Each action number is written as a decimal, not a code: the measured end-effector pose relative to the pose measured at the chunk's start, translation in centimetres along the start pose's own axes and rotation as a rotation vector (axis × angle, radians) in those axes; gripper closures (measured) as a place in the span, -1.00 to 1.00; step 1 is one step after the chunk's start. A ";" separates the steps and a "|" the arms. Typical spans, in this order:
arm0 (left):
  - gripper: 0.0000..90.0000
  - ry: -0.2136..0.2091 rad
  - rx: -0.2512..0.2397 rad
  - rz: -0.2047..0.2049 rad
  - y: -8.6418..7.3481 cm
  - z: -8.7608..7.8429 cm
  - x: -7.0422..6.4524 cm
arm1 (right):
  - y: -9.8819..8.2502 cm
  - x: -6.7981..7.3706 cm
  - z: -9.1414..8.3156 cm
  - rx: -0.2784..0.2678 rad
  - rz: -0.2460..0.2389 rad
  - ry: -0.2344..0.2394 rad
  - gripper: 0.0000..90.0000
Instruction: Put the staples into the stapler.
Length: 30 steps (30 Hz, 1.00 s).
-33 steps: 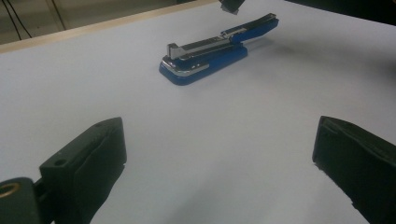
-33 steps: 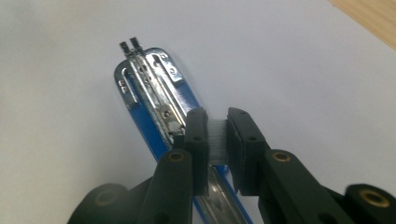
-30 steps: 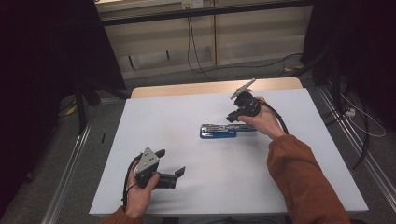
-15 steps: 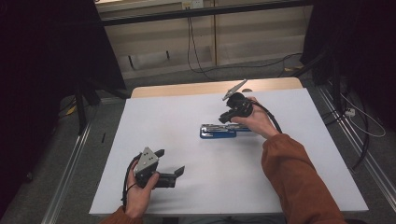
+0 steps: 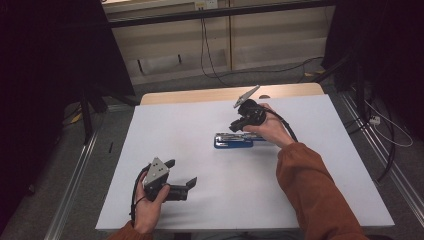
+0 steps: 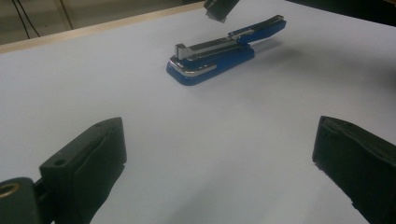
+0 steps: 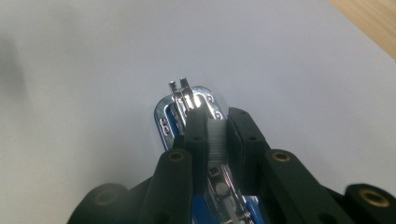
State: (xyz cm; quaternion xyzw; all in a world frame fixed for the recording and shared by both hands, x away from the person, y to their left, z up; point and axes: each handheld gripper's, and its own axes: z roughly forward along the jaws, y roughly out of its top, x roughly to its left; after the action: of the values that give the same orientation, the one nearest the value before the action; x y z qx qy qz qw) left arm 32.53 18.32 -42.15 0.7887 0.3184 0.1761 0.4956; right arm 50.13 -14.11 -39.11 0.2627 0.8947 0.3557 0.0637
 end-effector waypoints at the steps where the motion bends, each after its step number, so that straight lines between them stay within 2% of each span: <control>1: -0.93 0.002 0.002 0.000 0.0 0.0 0.0 | 0.1 0.0 0.0 -0.001 -0.005 0.001 0.76; 11: -0.93 -0.006 0.010 -0.002 0.0 0.0 0.1 | 0.9 0.7 0.4 -0.023 -0.062 0.003 0.76; 23: -0.93 -0.006 0.008 -0.004 -0.1 0.0 0.1 | 1.0 0.5 1.0 -0.029 -0.050 0.036 0.76; 30: -0.93 -0.006 0.010 0.003 0.0 0.0 0.0 | 1.1 0.5 1.4 -0.031 -0.087 0.051 0.76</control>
State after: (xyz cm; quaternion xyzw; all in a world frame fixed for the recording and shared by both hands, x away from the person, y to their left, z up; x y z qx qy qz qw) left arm 32.55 18.33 -42.14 0.7921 0.3165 0.1727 0.4926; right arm 50.62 -12.32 -39.37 0.2131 0.9010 0.3730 0.0603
